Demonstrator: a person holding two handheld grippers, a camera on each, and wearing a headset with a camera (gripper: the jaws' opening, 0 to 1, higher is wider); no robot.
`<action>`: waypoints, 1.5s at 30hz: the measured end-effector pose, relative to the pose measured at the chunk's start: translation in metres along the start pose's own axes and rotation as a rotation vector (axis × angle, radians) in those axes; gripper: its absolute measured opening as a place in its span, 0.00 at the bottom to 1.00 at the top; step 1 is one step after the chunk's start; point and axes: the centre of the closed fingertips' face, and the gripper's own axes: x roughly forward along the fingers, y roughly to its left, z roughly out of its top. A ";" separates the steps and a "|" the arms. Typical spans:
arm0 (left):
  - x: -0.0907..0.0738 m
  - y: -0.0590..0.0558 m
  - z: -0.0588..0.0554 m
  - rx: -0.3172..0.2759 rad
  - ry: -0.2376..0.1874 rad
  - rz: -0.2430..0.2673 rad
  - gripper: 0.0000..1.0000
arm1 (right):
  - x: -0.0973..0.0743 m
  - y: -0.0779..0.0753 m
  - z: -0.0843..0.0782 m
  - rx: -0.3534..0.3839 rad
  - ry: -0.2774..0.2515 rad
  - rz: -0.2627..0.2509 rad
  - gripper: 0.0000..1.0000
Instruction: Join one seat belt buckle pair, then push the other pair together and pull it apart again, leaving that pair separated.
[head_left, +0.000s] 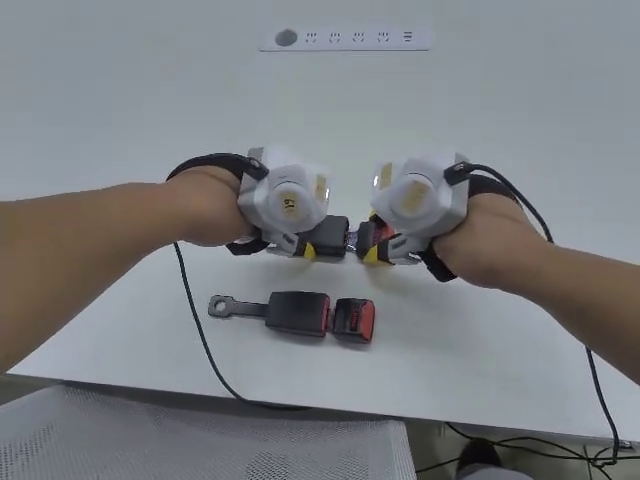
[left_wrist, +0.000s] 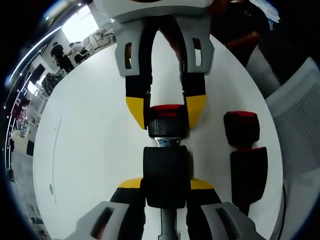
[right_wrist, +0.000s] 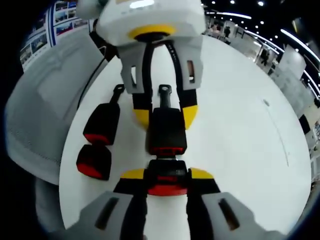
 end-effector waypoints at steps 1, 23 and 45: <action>0.000 0.000 0.000 -0.003 0.002 0.002 0.31 | 0.001 -0.001 0.001 -0.011 0.016 -0.003 0.27; 0.001 0.000 0.000 -0.009 0.005 0.009 0.32 | 0.000 -0.003 -0.006 -0.002 0.003 -0.013 0.29; -0.003 -0.004 0.004 -0.010 0.008 0.014 0.33 | -0.018 -0.001 -0.036 0.007 -0.007 -0.037 0.31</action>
